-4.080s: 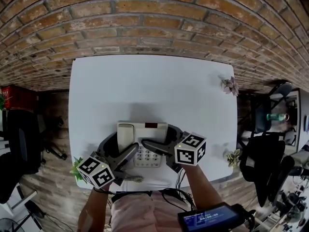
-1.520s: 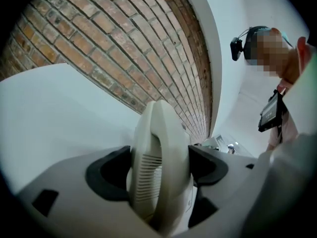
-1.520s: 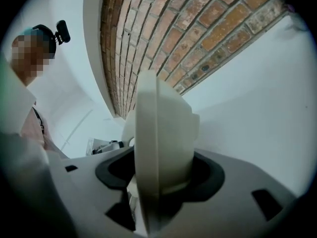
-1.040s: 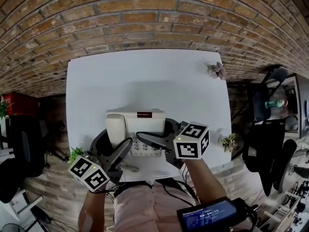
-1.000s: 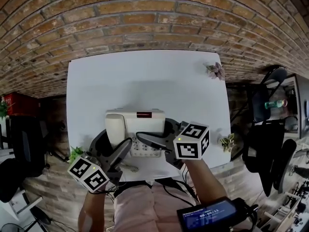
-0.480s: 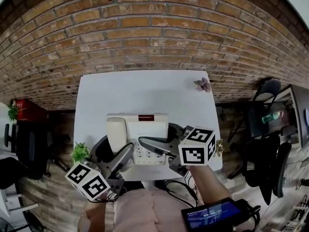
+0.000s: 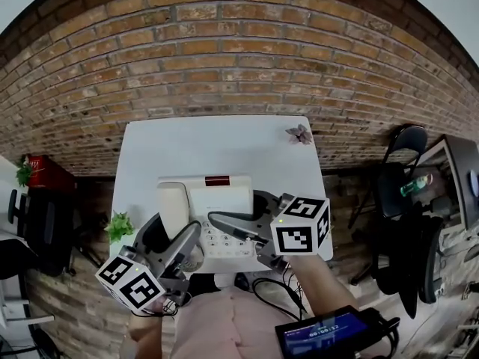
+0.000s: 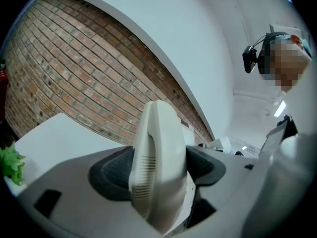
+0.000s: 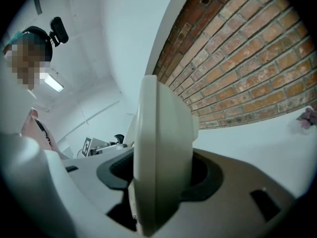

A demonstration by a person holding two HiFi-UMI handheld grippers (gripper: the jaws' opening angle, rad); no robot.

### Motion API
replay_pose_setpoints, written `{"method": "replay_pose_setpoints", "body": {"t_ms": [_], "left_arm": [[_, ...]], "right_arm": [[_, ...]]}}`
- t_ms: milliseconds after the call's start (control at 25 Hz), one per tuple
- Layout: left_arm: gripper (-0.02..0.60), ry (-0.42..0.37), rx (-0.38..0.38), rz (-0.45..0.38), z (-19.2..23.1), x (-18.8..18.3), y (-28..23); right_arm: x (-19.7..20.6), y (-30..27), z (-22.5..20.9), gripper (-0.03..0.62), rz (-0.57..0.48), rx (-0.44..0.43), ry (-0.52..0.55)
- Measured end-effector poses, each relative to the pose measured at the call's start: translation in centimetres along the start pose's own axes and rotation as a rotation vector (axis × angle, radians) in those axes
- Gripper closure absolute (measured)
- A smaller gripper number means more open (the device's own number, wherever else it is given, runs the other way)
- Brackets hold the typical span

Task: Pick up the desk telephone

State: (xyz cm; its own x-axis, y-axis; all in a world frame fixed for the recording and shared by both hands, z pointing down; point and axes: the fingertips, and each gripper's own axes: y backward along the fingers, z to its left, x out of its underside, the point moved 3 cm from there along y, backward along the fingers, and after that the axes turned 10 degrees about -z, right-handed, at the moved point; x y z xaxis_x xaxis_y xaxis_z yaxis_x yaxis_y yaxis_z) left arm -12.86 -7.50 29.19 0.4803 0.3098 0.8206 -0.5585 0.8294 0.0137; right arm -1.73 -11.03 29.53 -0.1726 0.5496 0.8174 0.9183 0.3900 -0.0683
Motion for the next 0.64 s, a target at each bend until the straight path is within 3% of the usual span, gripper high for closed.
{"method": "replay_pose_setpoints", "body": {"t_ms": [640], "left_arm": [[0.245, -0.018, -0.012, 0.005, -1.3, 0.3, -0.4]], "right_arm": [[-0.2, 1.3, 0.0, 0.339, -0.026, -0.011, 0.001]]}}
